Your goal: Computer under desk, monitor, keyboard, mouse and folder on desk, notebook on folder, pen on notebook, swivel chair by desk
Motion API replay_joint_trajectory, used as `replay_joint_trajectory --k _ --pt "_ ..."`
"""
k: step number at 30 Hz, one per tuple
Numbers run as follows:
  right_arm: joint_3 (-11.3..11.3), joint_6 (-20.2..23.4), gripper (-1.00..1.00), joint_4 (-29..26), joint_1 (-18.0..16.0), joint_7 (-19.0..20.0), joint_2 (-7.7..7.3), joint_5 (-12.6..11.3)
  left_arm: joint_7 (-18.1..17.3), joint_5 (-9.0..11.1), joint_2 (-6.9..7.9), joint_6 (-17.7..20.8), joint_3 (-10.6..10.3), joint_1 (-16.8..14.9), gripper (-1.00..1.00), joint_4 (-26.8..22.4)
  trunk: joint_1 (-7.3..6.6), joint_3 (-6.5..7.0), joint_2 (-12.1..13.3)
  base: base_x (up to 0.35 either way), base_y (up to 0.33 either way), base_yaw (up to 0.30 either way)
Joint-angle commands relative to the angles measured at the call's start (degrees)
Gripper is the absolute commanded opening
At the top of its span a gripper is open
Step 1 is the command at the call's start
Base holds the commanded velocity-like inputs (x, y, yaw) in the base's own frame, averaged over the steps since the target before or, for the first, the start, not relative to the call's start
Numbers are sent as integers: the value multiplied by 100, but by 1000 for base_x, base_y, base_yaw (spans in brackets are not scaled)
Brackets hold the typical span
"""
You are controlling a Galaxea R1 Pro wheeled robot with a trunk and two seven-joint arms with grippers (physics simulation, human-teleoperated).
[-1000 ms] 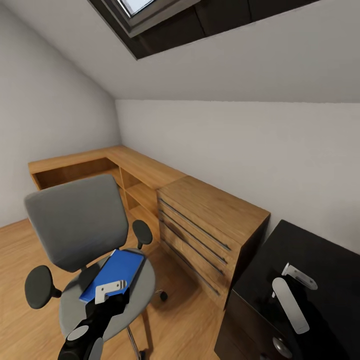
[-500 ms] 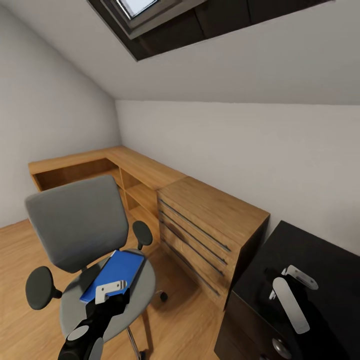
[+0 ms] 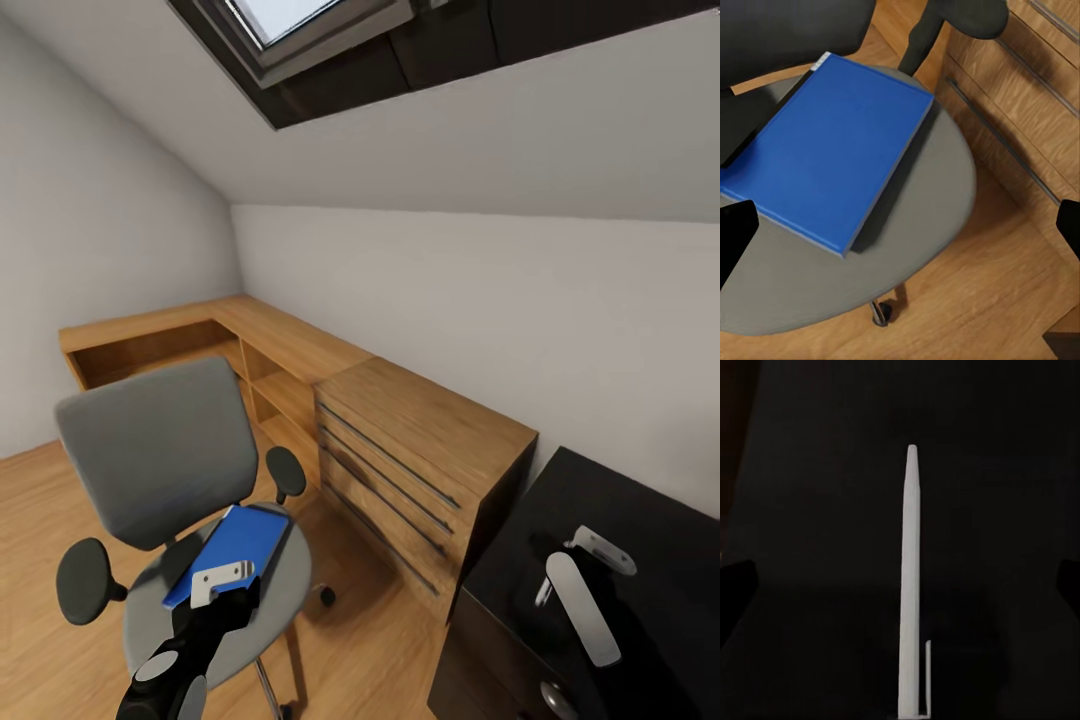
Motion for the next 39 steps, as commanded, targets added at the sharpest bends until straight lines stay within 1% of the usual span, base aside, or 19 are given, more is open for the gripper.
replay_joint_trajectory --k 1,7,9,10,15,16,29,30,32,34,36,37,39 --pt "5 32 100 -63 -3 -34 0 -31 51 61 0 19 -7 -3 100 -8 -22 13 38 0 0 0" --pt "39 32 100 -408 9 -55 24 -38 51 61 2 24 -7 -2 100 -8 -154 121 279 0 0 0" --pt "49 32 100 -455 10 -58 35 -39 51 61 3 25 -7 -3 100 -8 -154 121 279 0 0 0" --pt "59 29 100 -498 12 -63 96 -36 51 61 5 28 -7 -1 100 -8 -154 121 279 0 0 11" --pt "74 22 100 -530 13 -76 278 -10 51 61 6 34 -7 -1 100 -7 -154 121 279 0 0 113" --pt "174 12 100 -534 13 -80 352 5 51 61 6 35 -7 1 100 -6 -154 121 279 0 0 256" --pt "566 -19 100 -506 13 -81 386 13 51 54 6 29 -13 -1 100 7 -154 121 279 0 0 273" --pt "691 -20 100 -500 13 -81 387 13 49 54 6 27 -15 -3 100 15 -154 121 279 0 0 279" --pt "745 -20 100 -497 13 -81 387 13 47 53 6 27 -15 -1 100 16 -154 121 279 0 0 279" --pt "939 -25 100 -493 13 -81 387 17 38 57 6 35 -15 -2 100 17 -154 121 279 0 0 279" --pt "1047 -29 100 -495 13 -81 387 24 33 57 6 39 -19 -3 100 18 -154 121 279 0 0 279" --pt "1155 -32 100 -497 13 -86 387 29 30 55 6 38 -18 -3 100 18 -154 121 279 0 0 279" --pt "1288 -35 100 -498 13 -109 387 34 27 54 8 37 -17 -4 100 18 -154 121 279 0 0 279"
